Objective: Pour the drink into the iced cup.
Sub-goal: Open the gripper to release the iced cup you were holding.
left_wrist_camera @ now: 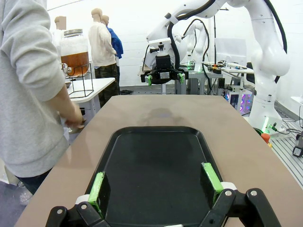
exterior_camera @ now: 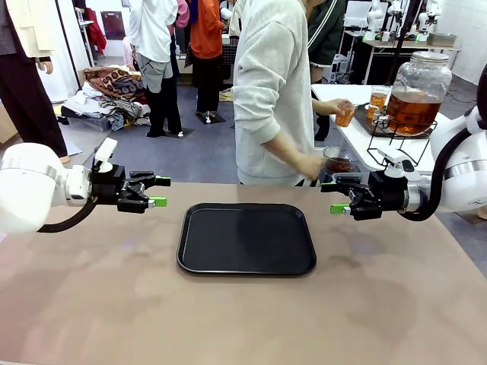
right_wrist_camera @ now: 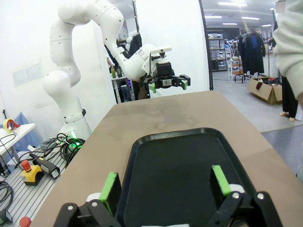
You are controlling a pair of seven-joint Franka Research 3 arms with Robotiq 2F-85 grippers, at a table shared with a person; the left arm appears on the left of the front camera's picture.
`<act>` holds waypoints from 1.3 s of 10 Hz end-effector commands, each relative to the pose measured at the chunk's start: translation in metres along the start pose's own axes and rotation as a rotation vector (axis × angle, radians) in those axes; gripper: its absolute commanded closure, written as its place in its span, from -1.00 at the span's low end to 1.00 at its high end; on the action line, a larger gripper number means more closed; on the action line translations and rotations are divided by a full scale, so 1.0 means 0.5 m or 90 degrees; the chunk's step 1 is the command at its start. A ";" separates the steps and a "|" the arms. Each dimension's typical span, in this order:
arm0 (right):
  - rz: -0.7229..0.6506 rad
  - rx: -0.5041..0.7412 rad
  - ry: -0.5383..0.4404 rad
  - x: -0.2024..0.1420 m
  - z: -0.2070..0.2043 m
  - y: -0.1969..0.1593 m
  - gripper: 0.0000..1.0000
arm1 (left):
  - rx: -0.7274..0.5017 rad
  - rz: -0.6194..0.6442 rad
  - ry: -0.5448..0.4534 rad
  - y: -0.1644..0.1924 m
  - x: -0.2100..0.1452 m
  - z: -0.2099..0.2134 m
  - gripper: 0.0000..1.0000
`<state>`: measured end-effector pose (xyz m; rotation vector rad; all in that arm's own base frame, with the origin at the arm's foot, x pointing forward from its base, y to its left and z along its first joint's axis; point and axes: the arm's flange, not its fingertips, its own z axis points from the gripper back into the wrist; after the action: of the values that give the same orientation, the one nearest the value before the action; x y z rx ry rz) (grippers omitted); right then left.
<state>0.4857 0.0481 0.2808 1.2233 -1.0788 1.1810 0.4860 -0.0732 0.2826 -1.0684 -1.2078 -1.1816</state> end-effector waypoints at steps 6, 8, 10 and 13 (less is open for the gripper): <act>-0.001 -0.003 0.001 0.007 -0.003 -0.006 -1.00 | 0.005 0.003 0.002 0.002 0.006 -0.002 -1.00; -0.001 -0.003 0.001 0.007 -0.003 -0.006 -1.00 | 0.005 0.003 0.002 0.002 0.006 -0.002 -1.00; -0.001 -0.003 0.001 0.007 -0.003 -0.006 -1.00 | 0.005 0.003 0.002 0.002 0.006 -0.002 -1.00; -0.001 -0.003 0.001 0.007 -0.003 -0.006 -1.00 | 0.005 0.003 0.002 0.002 0.006 -0.002 -1.00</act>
<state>0.4857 0.0481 0.2808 1.2233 -1.0788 1.1810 0.4860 -0.0732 0.2826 -1.0683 -1.2078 -1.1816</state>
